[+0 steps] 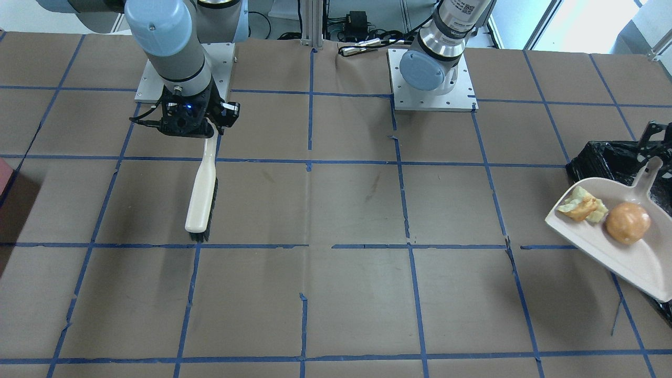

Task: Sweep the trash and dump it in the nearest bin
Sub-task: 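Lift the loaded dustpan toward the bin while the right gripper moves the brush away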

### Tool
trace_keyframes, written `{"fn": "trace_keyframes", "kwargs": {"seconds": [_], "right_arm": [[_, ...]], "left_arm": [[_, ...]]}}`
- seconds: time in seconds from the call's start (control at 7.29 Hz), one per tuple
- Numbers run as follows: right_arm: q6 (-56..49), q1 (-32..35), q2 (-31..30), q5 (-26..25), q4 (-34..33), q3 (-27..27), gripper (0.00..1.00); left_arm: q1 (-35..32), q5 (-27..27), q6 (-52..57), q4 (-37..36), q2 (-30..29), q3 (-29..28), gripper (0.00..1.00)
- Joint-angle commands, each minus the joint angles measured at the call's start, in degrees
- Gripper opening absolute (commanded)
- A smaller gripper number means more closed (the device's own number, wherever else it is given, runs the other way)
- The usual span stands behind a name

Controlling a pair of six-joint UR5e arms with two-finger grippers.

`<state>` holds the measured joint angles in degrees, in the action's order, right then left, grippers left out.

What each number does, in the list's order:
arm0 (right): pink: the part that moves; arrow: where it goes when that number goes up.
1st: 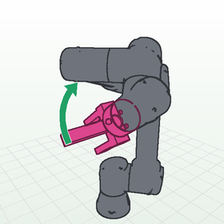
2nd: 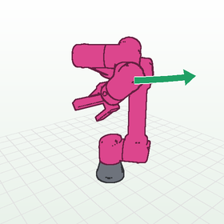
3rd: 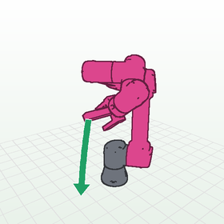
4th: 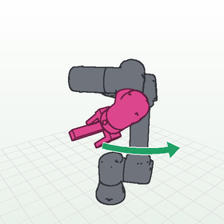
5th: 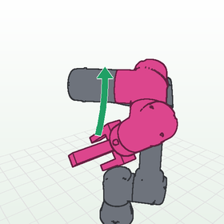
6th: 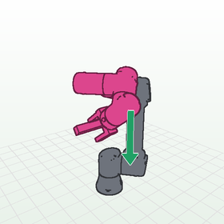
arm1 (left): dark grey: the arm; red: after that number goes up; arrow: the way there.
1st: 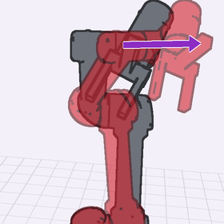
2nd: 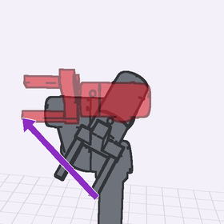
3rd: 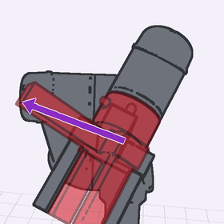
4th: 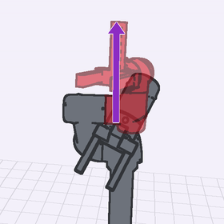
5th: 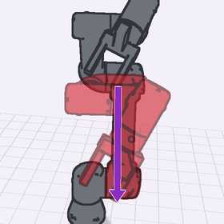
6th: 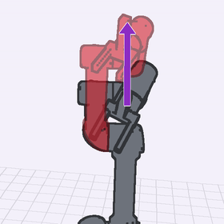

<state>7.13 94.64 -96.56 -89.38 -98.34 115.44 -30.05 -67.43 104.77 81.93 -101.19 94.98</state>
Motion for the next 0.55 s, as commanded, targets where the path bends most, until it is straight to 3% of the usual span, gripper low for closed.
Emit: {"fn": "trace_keyframes", "kwargs": {"seconds": [0.0, 0.14, 0.41], "right_arm": [[-3.0, -3.8, -3.3, 0.4, -3.3, 6.3, 0.02], [-5.7, -4.1, -3.2, 0.3, -3.2, 6.3, 0.02], [-7.7, -4.5, -3.2, -0.1, -3.2, 6.3, 0.02]], "left_arm": [[6.1, -3.9, 0.9, 4.3, -0.7, -6.2, 0.04], [7.3, -7.9, 1.0, 3.4, -1.3, -7.3, 0.03], [13.1, -10.0, 2.4, 2.6, -3.0, -8.3, 0.03]]}}
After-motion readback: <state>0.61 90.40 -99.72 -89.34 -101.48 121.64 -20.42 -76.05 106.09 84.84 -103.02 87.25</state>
